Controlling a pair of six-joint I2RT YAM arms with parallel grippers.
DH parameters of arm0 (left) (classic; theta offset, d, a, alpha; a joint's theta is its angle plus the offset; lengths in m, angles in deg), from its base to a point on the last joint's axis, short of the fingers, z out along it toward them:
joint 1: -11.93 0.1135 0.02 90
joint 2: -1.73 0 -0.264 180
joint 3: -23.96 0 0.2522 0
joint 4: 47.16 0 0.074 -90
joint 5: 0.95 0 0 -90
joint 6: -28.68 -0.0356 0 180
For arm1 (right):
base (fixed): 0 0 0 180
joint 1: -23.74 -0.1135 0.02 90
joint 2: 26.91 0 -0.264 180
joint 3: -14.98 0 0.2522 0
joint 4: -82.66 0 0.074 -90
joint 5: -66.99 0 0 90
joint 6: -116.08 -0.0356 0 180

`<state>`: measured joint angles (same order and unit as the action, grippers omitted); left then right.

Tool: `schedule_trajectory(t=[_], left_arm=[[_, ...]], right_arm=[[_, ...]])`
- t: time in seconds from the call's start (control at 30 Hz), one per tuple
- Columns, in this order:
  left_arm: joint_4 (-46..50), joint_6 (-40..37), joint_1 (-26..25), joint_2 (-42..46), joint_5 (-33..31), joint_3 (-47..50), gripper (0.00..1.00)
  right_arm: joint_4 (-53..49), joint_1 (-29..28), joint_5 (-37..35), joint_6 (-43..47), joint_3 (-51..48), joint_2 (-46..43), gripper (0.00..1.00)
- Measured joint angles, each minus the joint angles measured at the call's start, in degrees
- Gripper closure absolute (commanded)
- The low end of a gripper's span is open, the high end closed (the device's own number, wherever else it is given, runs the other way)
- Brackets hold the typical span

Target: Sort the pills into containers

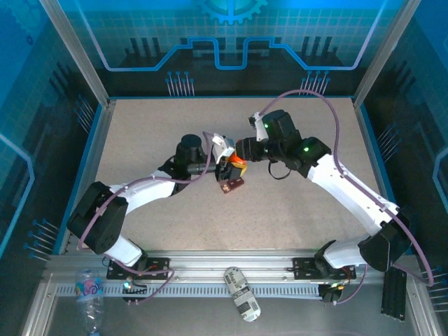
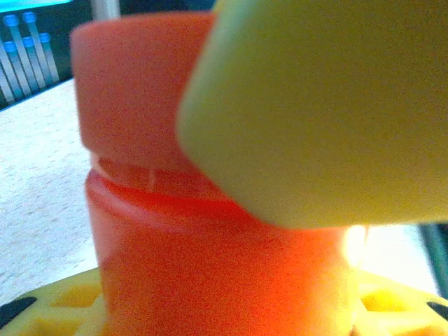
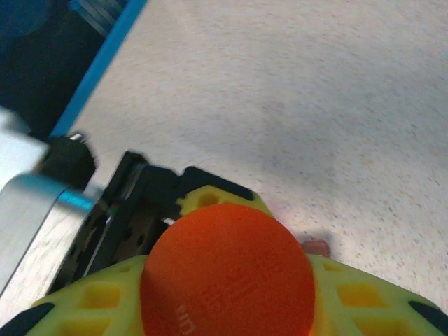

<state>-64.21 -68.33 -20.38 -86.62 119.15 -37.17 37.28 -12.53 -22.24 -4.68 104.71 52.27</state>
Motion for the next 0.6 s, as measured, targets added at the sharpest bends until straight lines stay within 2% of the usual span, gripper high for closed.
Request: schedule_trajectory(t=[0.1, 0.2, 0.27, 0.43, 0.6], left_arm=[[-3.8, 0.7, -0.4, 0.0, -4.3, 1.7, 1.0], [-8.1, 2.0, -0.3, 0.0, -4.2, 1.7, 1.0], [-10.5, 3.2, 0.3, 0.0, -1.6, 1.5, 1.0], [-13.5, 8.7, 3.7, -0.6, 10.8, -0.2, 1.0], [-15.9, 14.7, 6.0, -2.0, 21.7, -2.9, 1.0]], right_arm=[[1.8, 0.3, -0.3, -1.9, -0.2, 1.0, 0.32], [3.7, 2.6, 3.0, -0.9, -0.2, 0.6, 0.19], [4.3, 4.5, 7.4, 0.9, -0.2, -0.2, 0.17], [3.4, 10.3, 20.0, 8.1, 0.8, -4.2, 0.15], [-5.3, 12.5, 26.6, 16.9, 11.5, -1.1, 0.15]])
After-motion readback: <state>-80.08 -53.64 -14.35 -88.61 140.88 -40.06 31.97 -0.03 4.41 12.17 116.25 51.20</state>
